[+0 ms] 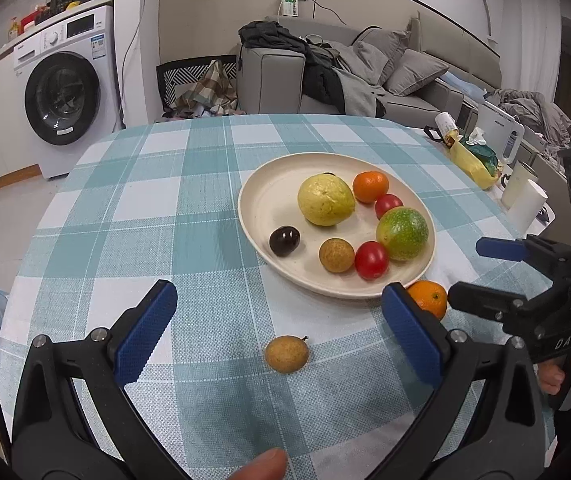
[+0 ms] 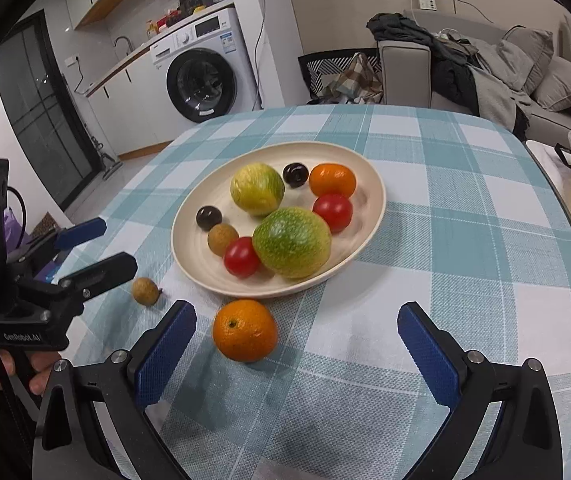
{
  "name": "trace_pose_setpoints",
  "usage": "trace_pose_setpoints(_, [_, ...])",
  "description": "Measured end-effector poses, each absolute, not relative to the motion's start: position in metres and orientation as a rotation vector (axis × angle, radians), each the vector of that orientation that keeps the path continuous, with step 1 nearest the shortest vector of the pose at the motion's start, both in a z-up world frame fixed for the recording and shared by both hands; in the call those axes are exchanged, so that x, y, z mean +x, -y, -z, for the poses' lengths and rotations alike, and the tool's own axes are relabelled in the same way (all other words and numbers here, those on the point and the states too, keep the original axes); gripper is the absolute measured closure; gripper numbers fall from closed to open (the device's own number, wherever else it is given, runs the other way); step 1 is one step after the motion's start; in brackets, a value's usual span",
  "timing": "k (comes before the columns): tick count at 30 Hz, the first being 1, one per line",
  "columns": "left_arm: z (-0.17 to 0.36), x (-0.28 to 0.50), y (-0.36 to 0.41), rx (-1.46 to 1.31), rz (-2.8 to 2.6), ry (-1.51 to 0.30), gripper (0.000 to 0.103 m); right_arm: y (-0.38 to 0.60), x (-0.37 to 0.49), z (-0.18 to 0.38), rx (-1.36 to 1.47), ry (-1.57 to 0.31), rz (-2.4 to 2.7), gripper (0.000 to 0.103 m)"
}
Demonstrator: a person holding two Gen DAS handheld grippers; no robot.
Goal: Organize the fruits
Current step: 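Grasp a small brown pear with the left tool while the right tool grasps an orange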
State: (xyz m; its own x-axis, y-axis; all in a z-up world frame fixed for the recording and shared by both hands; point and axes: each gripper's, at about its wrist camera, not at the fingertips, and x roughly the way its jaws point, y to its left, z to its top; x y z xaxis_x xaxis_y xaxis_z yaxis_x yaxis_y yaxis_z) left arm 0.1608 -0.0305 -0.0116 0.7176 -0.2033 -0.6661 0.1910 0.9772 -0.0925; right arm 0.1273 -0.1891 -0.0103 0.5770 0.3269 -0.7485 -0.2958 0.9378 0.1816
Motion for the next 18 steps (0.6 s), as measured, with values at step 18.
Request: trace_pose_setpoints(18, [0.031, 0.164, 0.035, 0.048, 0.229, -0.841, 0.001, 0.167, 0.122, 0.025, -0.010, -0.947, -0.464, 0.001])
